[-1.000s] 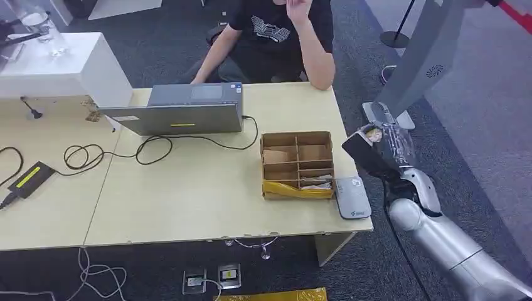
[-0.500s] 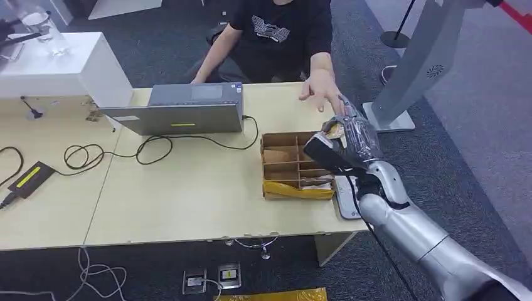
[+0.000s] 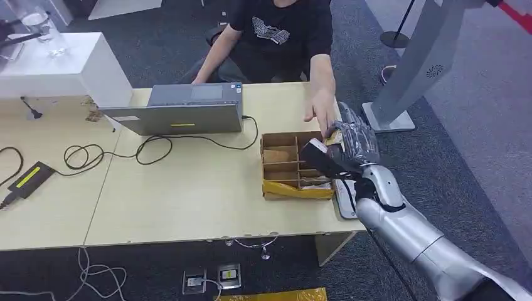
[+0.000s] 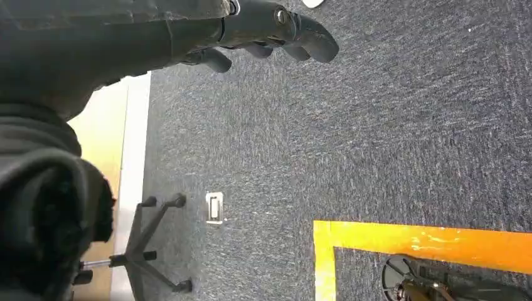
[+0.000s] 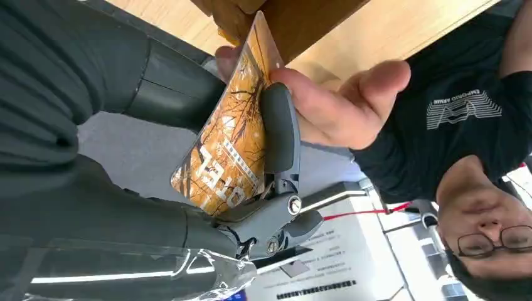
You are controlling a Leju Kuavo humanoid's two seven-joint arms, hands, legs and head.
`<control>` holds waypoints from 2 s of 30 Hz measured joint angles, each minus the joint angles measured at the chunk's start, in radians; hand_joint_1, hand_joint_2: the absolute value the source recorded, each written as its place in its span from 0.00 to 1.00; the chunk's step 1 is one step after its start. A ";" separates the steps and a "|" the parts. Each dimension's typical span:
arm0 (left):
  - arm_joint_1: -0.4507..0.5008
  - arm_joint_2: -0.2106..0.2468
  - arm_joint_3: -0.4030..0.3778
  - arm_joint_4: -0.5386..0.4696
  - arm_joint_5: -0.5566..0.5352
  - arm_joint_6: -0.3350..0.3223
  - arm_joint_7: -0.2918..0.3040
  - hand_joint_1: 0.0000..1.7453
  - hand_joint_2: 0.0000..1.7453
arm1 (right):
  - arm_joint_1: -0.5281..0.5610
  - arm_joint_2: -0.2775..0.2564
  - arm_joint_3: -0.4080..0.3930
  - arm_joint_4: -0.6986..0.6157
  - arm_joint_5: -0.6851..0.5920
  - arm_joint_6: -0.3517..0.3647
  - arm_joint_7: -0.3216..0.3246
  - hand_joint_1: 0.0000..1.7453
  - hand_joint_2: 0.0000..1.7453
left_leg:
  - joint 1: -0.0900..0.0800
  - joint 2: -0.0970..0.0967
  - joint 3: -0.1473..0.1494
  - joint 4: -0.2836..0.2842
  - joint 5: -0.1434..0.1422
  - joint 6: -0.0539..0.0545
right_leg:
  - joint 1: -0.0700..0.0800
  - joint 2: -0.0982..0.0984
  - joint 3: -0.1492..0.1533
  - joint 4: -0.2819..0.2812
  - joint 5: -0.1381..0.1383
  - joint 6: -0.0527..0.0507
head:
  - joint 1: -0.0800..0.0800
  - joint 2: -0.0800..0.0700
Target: Pass the card to the sensor for recognition and then transmit it.
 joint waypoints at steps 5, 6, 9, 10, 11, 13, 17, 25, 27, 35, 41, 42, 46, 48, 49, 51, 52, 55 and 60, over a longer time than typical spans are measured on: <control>0.000 -0.001 -0.007 0.000 0.000 0.000 0.000 0.00 0.00 | 0.000 0.000 0.010 0.008 0.018 0.003 0.012 0.00 1.00 | 0.000 0.000 0.000 0.000 0.000 0.000 | 0.000 0.001 0.000 0.000 0.000 0.000 | 0.000 0.000; 0.000 -0.002 -0.007 0.000 0.000 0.000 0.000 0.00 0.00 | 0.000 0.000 0.010 0.010 0.021 0.004 0.018 0.00 1.00 | 0.000 0.000 0.000 0.000 0.000 0.000 | 0.000 0.001 0.000 0.000 0.000 0.000 | 0.000 0.000; 0.000 -0.002 -0.015 0.000 0.000 0.000 0.002 0.00 0.00 | 0.000 0.000 0.010 0.016 0.034 0.017 0.028 0.00 1.00 | 0.000 0.000 0.000 0.000 0.000 0.000 | 0.000 0.001 0.000 0.000 0.000 0.000 | 0.000 0.000; 0.000 -0.002 -0.016 0.000 0.000 0.000 0.003 0.00 0.00 | 0.000 0.000 0.010 0.018 0.035 0.026 0.029 0.00 1.00 | 0.000 0.000 0.000 0.000 0.000 0.000 | 0.000 0.001 0.000 0.000 0.000 0.000 | 0.000 0.000; 0.000 -0.002 -0.016 0.000 0.001 0.000 0.003 0.00 0.00 | 0.000 0.000 0.010 0.019 0.036 0.034 0.029 0.00 1.00 | 0.000 0.000 0.000 0.000 0.000 0.000 | 0.000 0.001 0.000 0.000 0.000 0.000 | 0.000 0.000; 0.000 -0.002 -0.016 0.000 0.004 0.001 0.003 0.00 0.00 | 0.000 0.000 0.010 0.021 0.038 0.049 0.029 0.00 1.00 | 0.000 0.000 0.000 0.000 0.000 0.000 | 0.000 0.001 0.000 0.000 0.000 0.000 | 0.000 0.000; 0.000 -0.002 -0.016 0.000 0.011 0.003 0.003 0.00 0.00 | 0.003 -0.002 0.010 0.019 0.053 0.106 0.049 0.00 1.00 | 0.000 0.000 0.000 0.000 0.000 0.000 | 0.000 0.001 0.000 0.000 0.000 0.000 | 0.000 0.000; 0.001 -0.002 -0.016 0.000 0.022 0.005 0.012 0.00 0.00 | 0.019 -0.050 0.009 -0.077 0.080 0.223 0.139 0.00 1.00 | 0.000 0.001 0.001 0.000 0.000 0.000 | 0.000 0.002 0.000 0.000 0.000 0.000 | 0.000 0.000; 0.001 -0.002 -0.016 0.000 0.022 0.007 0.013 0.00 0.00 | 0.025 -0.075 0.008 -0.120 0.089 0.248 0.163 0.00 1.00 | 0.000 0.001 0.001 0.000 0.000 0.000 | 0.000 0.002 0.000 0.000 0.000 0.000 | 0.000 0.000; 0.001 -0.002 -0.016 0.000 0.024 0.010 0.013 0.00 0.00 | 0.057 -0.154 0.006 -0.255 0.101 0.309 0.208 0.00 1.00 | 0.000 0.002 0.001 0.000 0.000 0.000 | 0.000 0.002 0.000 0.000 0.000 0.000 | 0.000 0.000; 0.001 -0.002 -0.016 0.000 0.028 0.010 0.013 0.00 0.00 | 0.090 -0.177 0.008 -0.295 0.093 0.323 0.209 0.00 1.00 | 0.000 0.002 0.001 0.000 0.000 0.000 | 0.000 0.002 0.000 0.000 0.000 0.000 | 0.000 0.000; 0.001 -0.002 -0.016 0.000 0.028 0.010 0.013 0.00 0.00 | 0.096 -0.179 0.009 -0.295 0.090 0.326 0.208 0.00 1.00 | 0.000 0.002 0.001 0.000 0.000 0.000 | 0.000 0.002 0.000 0.000 0.000 0.000 | 0.000 0.000; 0.001 -0.002 -0.016 0.000 0.028 0.010 0.013 0.00 0.00 | 0.123 -0.179 0.009 -0.295 0.079 0.322 0.198 0.00 1.00 | 0.000 0.002 0.001 0.000 0.000 0.000 | 0.000 0.002 0.000 0.000 0.000 0.000 | 0.000 0.000; 0.001 -0.001 -0.016 0.000 0.027 0.010 0.013 0.00 0.00 | 0.133 -0.179 0.009 -0.295 0.073 0.321 0.193 0.00 1.00 | 0.000 0.002 0.000 0.000 0.000 0.000 | 0.000 0.002 0.000 0.000 0.000 0.000 | 0.000 0.000; 0.001 -0.001 -0.016 0.000 0.027 0.010 0.013 0.00 0.00 | 0.137 -0.179 0.009 -0.295 0.073 0.321 0.191 0.00 1.00 | 0.000 0.002 0.000 0.000 0.000 0.000 | 0.000 0.002 0.000 0.000 0.000 0.000 | 0.000 0.000; 0.001 -0.001 -0.016 0.000 0.027 0.010 0.013 0.00 0.00 | 0.142 -0.179 0.010 -0.295 0.070 0.322 0.188 0.00 1.00 | 0.000 0.002 0.000 0.000 0.000 0.000 | 0.000 0.002 0.000 0.000 0.000 0.000 | 0.000 0.000; 0.001 -0.001 -0.016 0.000 0.026 0.010 0.013 0.00 0.00 | 0.143 -0.179 0.010 -0.295 0.069 0.322 0.187 0.00 1.00 | 0.000 0.002 0.000 0.000 0.000 0.000 | 0.000 0.002 0.000 0.000 0.000 0.000 | 0.000 0.000; 0.001 -0.001 -0.016 0.000 0.025 0.010 0.013 0.00 0.00 | 0.147 -0.178 0.010 -0.295 0.064 0.321 0.182 0.00 1.00 | 0.000 0.002 0.000 0.000 0.000 0.000 | 0.000 0.002 0.000 0.000 0.000 0.000 | 0.000 0.000; 0.001 -0.001 -0.016 0.000 0.024 0.010 0.013 0.00 0.00 | 0.149 -0.177 0.010 -0.295 0.061 0.314 0.168 0.00 1.00 | 0.000 0.002 0.000 0.000 0.000 0.000 | 0.000 0.002 0.000 0.000 0.000 0.000 | 0.000 0.000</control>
